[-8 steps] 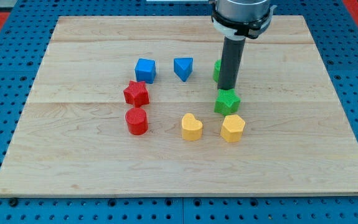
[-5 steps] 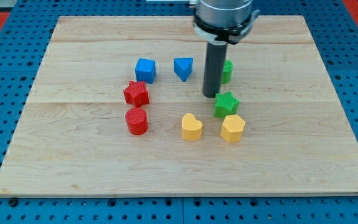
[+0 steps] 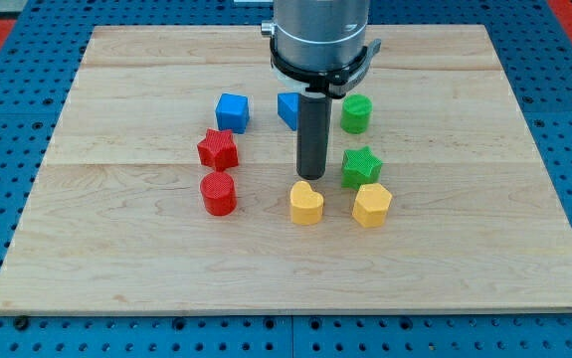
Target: Push the green star to the bottom right of the green circle
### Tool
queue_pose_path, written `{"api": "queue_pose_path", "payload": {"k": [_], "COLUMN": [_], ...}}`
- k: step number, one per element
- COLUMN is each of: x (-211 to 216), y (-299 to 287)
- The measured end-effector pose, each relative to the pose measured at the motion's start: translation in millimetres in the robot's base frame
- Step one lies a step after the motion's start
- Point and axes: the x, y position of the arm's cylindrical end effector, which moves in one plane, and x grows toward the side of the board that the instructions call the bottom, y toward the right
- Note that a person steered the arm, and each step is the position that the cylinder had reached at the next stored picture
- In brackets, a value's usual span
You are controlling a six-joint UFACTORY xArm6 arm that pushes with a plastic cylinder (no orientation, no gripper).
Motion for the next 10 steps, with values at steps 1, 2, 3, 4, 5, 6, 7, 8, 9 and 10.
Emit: {"api": "queue_pose_path", "payload": {"k": [1, 2, 3, 4, 5, 6, 7, 8, 9, 10], "x": [0.0, 0.0, 0.0, 0.0, 0.0, 3.9, 6.4, 17.6, 43.9, 59.7], "y": [5.6, 22.6, 43.7, 63.0, 81.5, 101.3, 119.2, 128.5, 149.0, 168.7]}}
